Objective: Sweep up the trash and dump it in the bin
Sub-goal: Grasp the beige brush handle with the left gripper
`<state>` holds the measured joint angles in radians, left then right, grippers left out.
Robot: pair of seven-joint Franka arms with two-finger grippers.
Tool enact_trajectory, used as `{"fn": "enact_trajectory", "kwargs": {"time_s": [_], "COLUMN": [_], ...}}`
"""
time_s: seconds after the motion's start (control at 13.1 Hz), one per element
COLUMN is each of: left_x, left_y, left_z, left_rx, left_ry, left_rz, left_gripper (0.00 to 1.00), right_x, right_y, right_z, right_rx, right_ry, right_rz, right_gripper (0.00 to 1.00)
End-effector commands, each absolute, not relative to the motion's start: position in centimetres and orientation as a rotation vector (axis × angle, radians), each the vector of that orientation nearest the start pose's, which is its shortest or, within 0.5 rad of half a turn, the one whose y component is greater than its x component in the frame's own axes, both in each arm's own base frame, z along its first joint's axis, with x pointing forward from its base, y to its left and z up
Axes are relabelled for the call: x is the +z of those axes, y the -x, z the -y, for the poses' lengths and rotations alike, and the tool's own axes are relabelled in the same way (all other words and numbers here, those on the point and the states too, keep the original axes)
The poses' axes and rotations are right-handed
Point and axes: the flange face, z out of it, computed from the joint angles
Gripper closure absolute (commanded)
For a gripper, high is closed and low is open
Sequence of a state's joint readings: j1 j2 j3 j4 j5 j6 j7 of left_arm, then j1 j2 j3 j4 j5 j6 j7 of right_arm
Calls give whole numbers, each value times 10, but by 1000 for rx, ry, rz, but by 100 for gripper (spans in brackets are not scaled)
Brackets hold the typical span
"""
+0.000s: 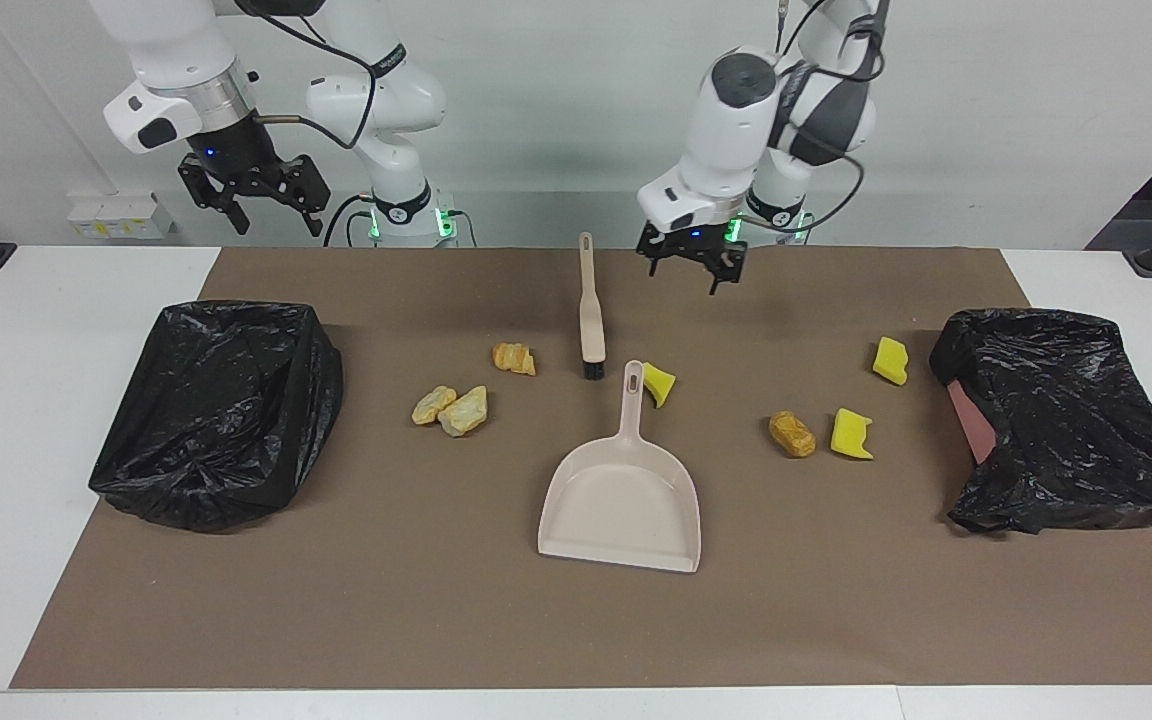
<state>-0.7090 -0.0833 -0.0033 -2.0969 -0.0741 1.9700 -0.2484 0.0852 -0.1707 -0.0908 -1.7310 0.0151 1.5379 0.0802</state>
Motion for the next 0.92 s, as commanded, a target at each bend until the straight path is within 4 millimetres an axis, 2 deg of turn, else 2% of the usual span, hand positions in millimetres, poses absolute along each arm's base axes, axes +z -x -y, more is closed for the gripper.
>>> {"fn": "enact_trajectory", "kwargs": {"time_s": [0.0,0.15,0.31,0.38,0.53,0.69,0.84], "left_x": [409,385,366,358,353,338,337], "left_y": [-358,-331,-305,-296,-286,-279,-277], "left_z": [383,410,424,425,430,433,434], "left_rx": [101,84,61,51,64,97,110], "left_ry": [3111,3111,3120,3124,3110,3092,3087], "left_rz": [-661,-671,-664,-664,-691,-668,-653], "left_gripper": [0,0,0,0,0,0,0], "right_x": [634,633,631,628,628,628,628], "right_y": [-489,-488,-483,-483,-482,-482,-482], "right_z": [11,10,10,10,10,10,10], "right_rx": [45,50,62,69,71,71,71], "right_ry": [3089,3092,3091,3090,3090,3090,3090], "right_rz": [-98,-96,-95,-95,-93,-93,-93], "right_gripper": [0,0,0,0,0,0,0]}}
